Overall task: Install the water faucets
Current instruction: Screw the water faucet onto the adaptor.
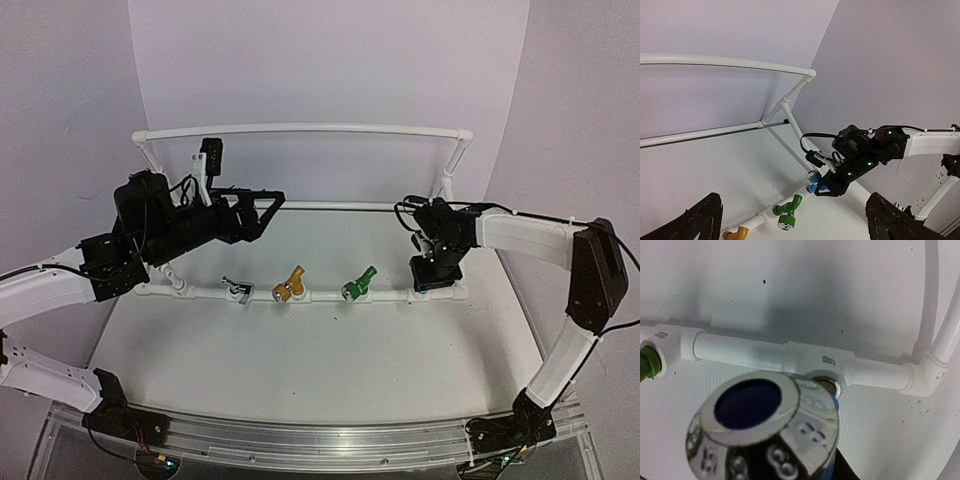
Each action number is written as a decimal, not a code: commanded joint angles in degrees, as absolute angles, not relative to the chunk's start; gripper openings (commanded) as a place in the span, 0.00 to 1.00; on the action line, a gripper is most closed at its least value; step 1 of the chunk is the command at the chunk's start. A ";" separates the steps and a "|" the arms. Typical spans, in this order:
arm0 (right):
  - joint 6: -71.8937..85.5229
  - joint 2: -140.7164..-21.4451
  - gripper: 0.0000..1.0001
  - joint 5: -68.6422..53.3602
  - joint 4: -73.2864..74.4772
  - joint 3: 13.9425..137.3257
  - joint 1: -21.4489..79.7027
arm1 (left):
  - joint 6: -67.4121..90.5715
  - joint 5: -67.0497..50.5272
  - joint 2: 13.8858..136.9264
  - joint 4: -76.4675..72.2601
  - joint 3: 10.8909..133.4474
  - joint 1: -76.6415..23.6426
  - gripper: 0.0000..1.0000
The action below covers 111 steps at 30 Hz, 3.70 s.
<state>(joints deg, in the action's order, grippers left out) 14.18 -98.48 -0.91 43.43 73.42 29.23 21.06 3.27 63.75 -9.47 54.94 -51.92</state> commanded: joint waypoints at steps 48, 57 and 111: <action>-46.82 -103.98 0.00 22.20 63.65 86.90 35.99 | 20.66 4.91 61.27 -9.68 54.82 -51.52 1.00; -46.73 -106.82 0.00 23.62 64.52 88.68 35.96 | 20.57 5.18 60.46 -9.63 54.42 -51.54 1.00; -55.15 -96.91 0.00 21.44 46.34 70.74 36.39 | 20.21 5.19 60.96 -9.03 55.35 -51.50 1.00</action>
<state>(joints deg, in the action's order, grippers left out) -53.57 -99.07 21.32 46.59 72.85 36.40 20.97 4.71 61.49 -8.96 54.59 -51.79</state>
